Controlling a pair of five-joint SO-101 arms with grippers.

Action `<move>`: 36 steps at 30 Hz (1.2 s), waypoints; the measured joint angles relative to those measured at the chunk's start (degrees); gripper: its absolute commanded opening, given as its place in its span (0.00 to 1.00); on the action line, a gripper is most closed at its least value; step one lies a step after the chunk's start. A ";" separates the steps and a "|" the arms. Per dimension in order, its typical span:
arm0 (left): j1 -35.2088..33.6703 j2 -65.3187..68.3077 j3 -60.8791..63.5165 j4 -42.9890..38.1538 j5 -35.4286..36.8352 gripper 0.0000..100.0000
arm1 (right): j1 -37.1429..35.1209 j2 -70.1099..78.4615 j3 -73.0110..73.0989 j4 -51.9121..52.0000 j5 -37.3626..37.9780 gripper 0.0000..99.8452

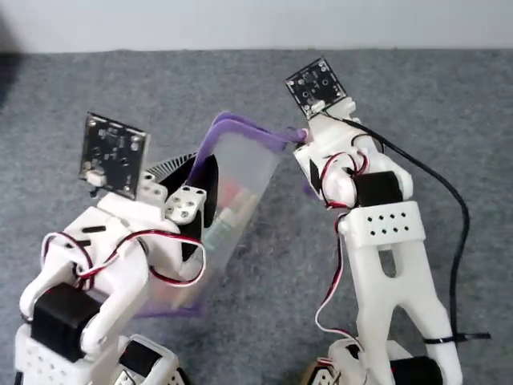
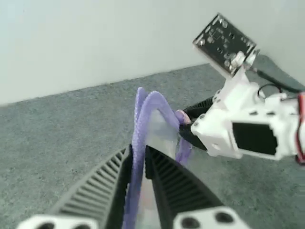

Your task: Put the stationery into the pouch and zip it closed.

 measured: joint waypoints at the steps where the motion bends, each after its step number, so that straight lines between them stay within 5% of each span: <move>1: -0.18 -0.44 -1.85 0.35 0.00 0.01 | 1.32 1.32 1.14 -0.53 0.00 0.01; 14: -0.35 -1.76 -6.42 0.70 0.53 0.01 | 7.47 1.49 2.64 -1.85 0.62 0.01; 36: -0.35 -2.20 -6.42 0.70 0.53 0.02 | -4.48 -29.89 2.64 -1.85 0.62 0.01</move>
